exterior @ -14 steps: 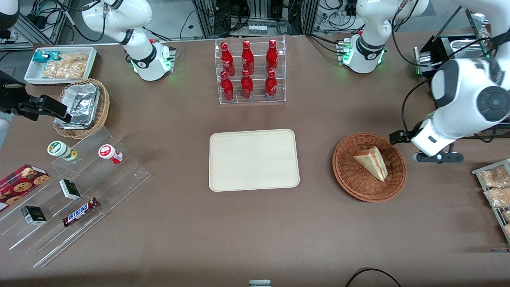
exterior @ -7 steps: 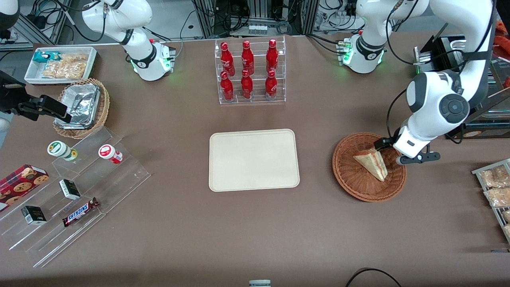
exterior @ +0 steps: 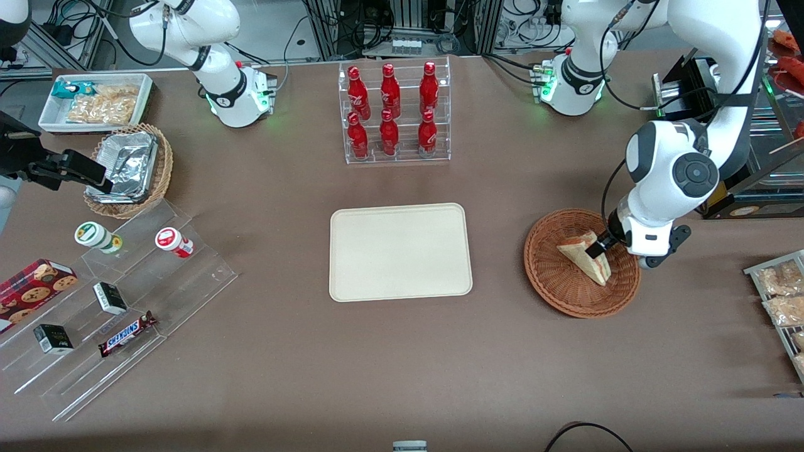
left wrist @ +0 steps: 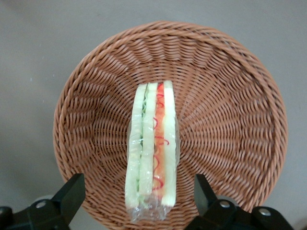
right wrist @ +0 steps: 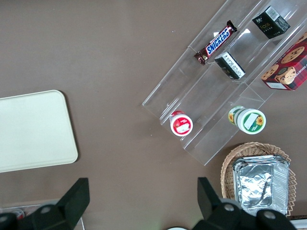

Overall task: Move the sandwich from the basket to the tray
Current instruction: 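Lower the open left gripper and close it on the sandwich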

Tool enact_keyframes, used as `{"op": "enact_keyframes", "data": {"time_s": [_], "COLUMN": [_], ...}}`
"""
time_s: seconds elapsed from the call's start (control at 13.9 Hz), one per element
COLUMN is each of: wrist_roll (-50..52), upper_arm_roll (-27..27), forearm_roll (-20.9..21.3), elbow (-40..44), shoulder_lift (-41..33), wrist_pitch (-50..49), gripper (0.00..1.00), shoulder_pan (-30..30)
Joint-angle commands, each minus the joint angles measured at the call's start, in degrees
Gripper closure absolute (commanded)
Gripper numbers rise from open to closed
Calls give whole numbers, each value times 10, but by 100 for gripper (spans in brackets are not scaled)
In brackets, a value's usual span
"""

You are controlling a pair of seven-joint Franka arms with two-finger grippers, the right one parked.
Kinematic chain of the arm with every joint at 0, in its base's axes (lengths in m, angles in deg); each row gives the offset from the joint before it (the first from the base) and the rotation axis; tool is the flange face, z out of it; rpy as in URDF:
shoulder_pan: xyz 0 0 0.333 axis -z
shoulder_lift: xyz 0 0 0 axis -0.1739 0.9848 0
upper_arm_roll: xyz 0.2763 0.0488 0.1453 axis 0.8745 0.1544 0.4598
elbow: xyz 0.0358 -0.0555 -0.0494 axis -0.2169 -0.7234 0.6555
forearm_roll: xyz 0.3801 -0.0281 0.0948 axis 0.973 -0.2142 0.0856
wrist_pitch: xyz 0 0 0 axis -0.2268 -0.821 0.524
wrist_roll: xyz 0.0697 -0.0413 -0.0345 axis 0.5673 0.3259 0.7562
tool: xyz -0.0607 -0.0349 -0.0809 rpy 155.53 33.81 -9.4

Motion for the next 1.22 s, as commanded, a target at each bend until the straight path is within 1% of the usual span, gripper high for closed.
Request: {"op": "enact_keyframes", "data": {"time_s": [0.0,0.22,0.5,0.72,0.86,0.94,1.08,1.15], "wrist_roll": [119,153,156,156,155,154,155,146], "upper_arm_roll": [0,-6,-7,-7,-13,-14,-16,-17], "forearm_roll": [-1,-2,-7,-31,-33,-33,-33,-33], "elbow": [2,1,4,3,3,4,4,4], "shoulder_lift": [18,30,52,65,68,69,73,72], "wrist_pitch": [34,35,37,37,37,37,35,32], "gripper": [0,0,0,0,0,4,42,68], "shoulder_pan": [3,1,1,2,2,1,2,2]}}
